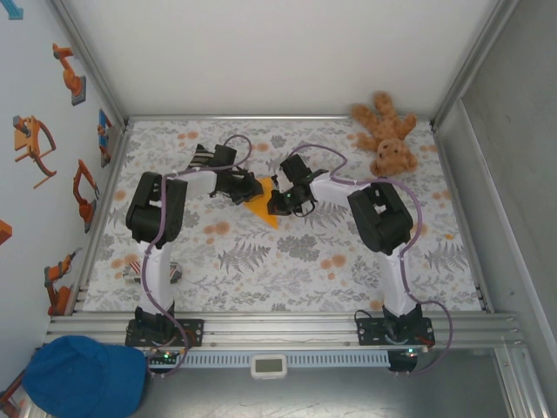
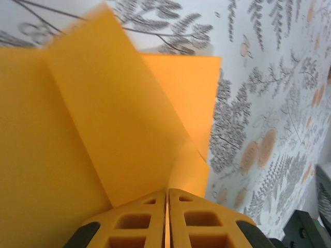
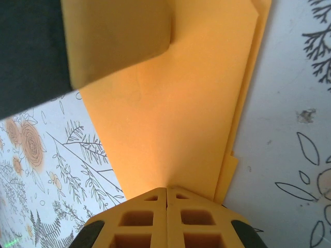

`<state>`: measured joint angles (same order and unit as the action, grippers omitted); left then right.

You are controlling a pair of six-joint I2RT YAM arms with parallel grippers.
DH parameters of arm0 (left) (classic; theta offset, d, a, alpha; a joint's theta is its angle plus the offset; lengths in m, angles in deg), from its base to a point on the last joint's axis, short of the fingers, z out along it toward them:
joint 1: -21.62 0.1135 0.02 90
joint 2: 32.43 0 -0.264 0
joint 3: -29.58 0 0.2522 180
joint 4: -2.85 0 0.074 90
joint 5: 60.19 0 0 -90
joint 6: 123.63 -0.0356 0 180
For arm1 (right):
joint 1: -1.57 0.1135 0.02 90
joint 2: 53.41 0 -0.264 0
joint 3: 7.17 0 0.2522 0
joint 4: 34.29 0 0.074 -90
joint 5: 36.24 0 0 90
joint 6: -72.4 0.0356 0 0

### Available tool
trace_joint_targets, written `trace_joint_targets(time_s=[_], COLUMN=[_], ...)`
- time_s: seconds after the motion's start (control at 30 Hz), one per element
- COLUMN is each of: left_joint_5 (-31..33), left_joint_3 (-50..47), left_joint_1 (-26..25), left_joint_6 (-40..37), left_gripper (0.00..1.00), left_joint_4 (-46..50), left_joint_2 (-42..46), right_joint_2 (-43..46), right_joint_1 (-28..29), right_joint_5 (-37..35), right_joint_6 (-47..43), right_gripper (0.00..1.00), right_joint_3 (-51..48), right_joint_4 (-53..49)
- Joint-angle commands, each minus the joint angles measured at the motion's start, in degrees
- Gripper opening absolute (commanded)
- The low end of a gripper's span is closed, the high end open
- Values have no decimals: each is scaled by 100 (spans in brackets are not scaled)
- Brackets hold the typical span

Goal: Fold a paper plane with a square sheet of paper (pick it up from the middle)

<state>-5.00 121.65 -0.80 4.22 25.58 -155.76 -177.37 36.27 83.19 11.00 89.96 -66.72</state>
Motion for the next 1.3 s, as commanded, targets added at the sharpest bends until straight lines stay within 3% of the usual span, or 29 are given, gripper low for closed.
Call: trace_joint_targets(time_s=[0.0,0.77,0.87,1.03,1.27], left_joint_5=[-28,627,615,703,359], left_joint_3=[248,2057,1800,525,-37], left_joint_1=[122,949,874,568,75], left_joint_6=[-349,-782,-767,-340,74], left_gripper=[10,9,10,11,10], left_joint_4=[340,1598,1475,570,30], left_joint_2=[-244,-965,-295,998,898], right_joint_2=[-312,-228,-205,-196,-162], right_joint_1=[15,21,19,20,19], right_joint_5=[-484,-591,-562,-492,-387], right_joint_6=[-127,-180,-162,-153,-160], right_gripper=[0,0,0,0,0], right_joint_3=[-130,-282,-270,-247,-260], right_joint_4=[-844,-966,-971,-1004,-974])
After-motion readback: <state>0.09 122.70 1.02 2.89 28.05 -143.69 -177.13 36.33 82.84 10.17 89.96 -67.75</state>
